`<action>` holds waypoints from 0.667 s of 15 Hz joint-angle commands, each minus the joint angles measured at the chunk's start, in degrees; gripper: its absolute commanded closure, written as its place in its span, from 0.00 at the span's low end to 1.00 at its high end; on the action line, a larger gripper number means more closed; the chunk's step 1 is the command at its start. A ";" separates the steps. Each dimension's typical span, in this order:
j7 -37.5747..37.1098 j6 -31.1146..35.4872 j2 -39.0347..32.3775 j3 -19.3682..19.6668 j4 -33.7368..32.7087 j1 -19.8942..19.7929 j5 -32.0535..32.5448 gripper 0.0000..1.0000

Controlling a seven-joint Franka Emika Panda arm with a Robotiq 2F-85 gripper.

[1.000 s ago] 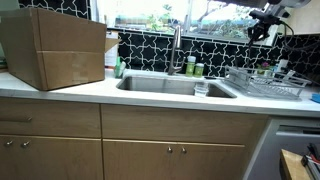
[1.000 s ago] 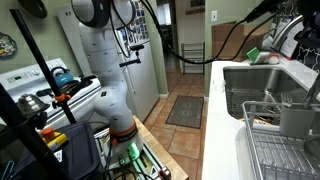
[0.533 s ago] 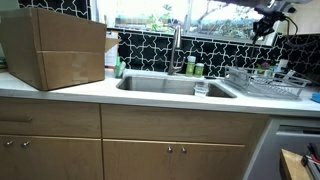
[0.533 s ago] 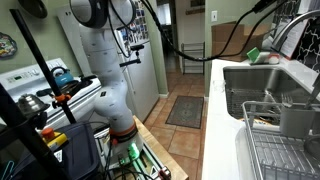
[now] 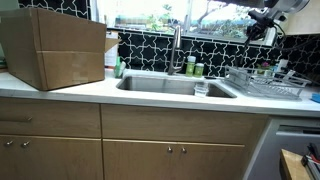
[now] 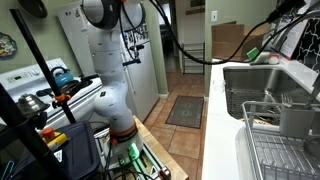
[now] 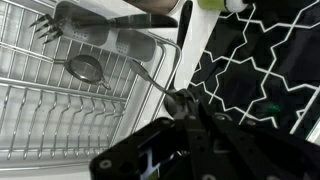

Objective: Move the spoon to the top part of the utensil drying rack

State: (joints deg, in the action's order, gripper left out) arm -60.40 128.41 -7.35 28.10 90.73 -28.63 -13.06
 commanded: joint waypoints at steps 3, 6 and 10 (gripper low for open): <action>4.48 3.30 -4.94 -1.23 -2.36 -1.29 -6.51 0.98; 5.88 2.33 -6.39 -1.96 -2.26 -1.36 -8.75 0.98; 5.70 1.46 -8.33 -1.96 -2.18 -1.16 -7.24 0.98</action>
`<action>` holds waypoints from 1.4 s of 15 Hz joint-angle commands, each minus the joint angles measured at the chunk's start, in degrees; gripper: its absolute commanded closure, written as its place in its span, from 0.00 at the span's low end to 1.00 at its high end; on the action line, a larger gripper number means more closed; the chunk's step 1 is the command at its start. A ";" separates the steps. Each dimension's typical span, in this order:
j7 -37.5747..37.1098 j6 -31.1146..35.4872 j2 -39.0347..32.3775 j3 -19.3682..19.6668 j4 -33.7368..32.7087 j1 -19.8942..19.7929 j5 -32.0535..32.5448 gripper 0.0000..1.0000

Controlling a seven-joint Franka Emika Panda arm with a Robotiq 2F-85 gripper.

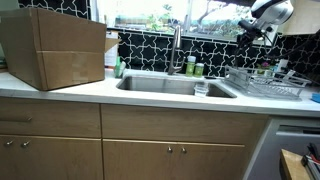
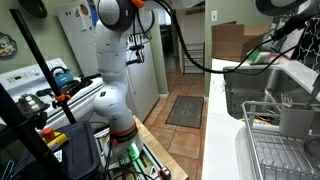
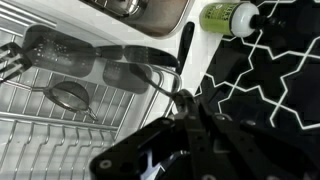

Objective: Move the spoon to the top part of the utensil drying rack

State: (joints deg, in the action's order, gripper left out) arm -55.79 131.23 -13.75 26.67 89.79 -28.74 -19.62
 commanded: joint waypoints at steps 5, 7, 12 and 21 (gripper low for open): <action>1.28 -1.89 -3.68 -0.58 -1.08 -1.40 -0.43 0.96; 0.91 -1.81 -4.08 -0.62 -1.04 -1.43 -0.56 0.68; -0.54 -1.85 -1.53 -0.21 0.60 -0.55 0.60 0.32; 0.46 -20.00 9.51 0.56 3.69 0.36 7.43 0.00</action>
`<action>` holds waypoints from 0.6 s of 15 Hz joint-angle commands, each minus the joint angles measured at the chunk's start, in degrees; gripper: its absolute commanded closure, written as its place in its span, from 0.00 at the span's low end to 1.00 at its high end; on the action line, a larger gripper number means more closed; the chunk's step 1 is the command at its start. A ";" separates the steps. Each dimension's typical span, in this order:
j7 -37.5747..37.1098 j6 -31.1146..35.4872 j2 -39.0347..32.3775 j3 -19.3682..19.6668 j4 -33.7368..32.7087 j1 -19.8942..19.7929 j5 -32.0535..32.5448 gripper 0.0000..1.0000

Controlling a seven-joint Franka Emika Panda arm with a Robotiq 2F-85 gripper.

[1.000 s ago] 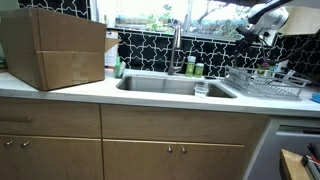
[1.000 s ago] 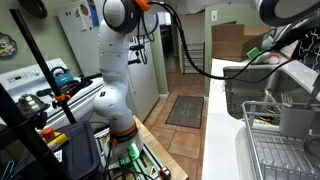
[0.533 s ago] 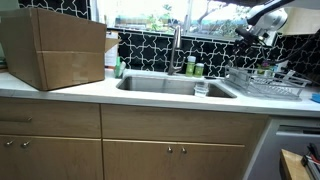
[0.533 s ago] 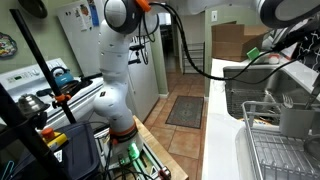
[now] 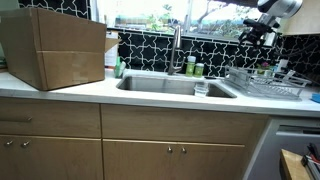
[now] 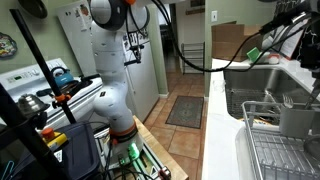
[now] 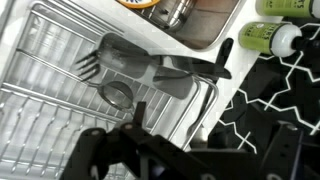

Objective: Move the spoon to the top part of the utensil drying rack

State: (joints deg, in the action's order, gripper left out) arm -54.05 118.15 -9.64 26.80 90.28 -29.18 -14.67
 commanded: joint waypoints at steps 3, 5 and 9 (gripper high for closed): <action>-3.69 -15.04 9.02 0.46 3.65 1.04 5.80 0.00; 0.24 -17.56 11.34 0.16 4.50 1.26 11.29 0.00; 8.01 -14.86 16.24 -0.95 9.39 1.98 23.20 0.00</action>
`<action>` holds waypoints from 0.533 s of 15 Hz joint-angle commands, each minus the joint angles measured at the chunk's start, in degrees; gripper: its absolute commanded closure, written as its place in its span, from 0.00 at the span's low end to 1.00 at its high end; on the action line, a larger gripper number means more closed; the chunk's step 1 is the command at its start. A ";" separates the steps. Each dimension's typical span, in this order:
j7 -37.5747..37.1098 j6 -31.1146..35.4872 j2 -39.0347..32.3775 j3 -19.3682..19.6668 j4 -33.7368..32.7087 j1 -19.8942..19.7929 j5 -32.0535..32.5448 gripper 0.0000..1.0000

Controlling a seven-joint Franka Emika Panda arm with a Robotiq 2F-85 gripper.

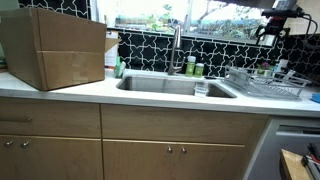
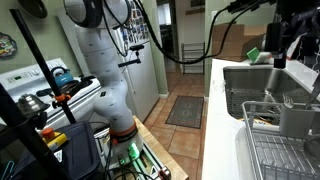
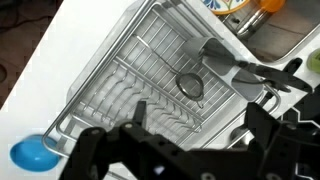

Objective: Move the spoon to the top part of the utensil drying rack

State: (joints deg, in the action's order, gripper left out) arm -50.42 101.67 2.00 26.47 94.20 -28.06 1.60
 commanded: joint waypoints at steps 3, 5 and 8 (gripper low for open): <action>10.32 4.88 8.29 -1.60 10.04 1.09 12.78 0.00; 13.43 9.99 10.56 -2.15 13.14 0.89 15.49 0.00; 18.94 18.90 13.40 -2.27 17.87 0.35 17.99 0.00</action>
State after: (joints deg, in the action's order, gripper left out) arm -36.32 112.92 10.50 24.31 105.15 -27.56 16.79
